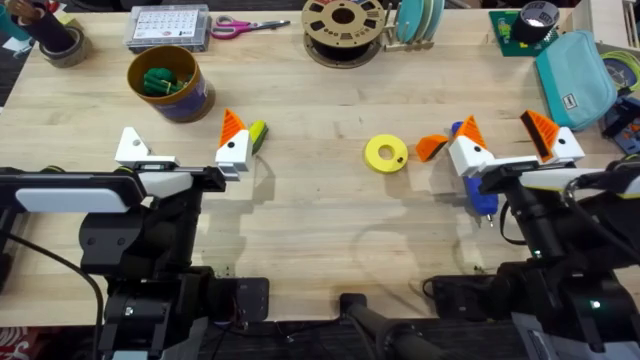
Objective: Pick up the gripper from the table and insert it into the empty holder that is missing its gripper. Then pick up a screw, insert it into the mounting hole, and use the screwdriver to tighten it. Finally, clean up the table by picking up the vegetable and placing it into the bucket.
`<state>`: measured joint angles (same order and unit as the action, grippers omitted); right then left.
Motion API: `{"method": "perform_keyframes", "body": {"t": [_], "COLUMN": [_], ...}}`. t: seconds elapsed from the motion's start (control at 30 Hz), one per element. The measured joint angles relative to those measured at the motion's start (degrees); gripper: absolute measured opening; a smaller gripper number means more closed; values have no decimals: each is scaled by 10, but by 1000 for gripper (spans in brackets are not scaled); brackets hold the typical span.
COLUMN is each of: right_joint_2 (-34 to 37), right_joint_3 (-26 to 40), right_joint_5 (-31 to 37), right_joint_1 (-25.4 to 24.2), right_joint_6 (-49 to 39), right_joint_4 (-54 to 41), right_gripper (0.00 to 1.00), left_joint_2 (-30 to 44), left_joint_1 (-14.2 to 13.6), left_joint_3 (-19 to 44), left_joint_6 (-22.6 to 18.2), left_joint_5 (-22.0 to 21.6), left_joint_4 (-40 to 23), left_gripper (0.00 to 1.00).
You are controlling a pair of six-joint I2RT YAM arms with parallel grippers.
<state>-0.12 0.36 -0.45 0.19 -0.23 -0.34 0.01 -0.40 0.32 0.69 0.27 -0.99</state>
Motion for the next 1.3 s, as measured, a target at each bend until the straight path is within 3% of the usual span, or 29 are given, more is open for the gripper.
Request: {"method": "perform_keyframes", "body": {"t": [0.33, 0.6, 0.77, 0.93, 1.3], "right_joint_2": [0, 1, 4, 54, 303], "right_joint_3": [0, 10, 90, 223, 453], "right_joint_5": [0, 0, 0, 0, 0], "right_joint_1": [0, -1, -1, -1, -1], "right_joint_6": [0, 0, 0, 0, 0], "right_joint_4": [6, 126, 78, -31, -281], "right_gripper": [997, 997, 998, 997, 997], "left_joint_2": [0, 0, 20, 109, 403], "left_joint_1": [0, 0, 0, 0, 0], "left_joint_3": [0, 29, 140, 275, 507], "left_joint_6": [0, 0, 0, 0, -2], "left_joint_5": [0, 0, 0, 0, 0], "left_joint_4": [7, -10, -58, -153, -376], "left_gripper": [985, 986, 985, 985, 984]}}
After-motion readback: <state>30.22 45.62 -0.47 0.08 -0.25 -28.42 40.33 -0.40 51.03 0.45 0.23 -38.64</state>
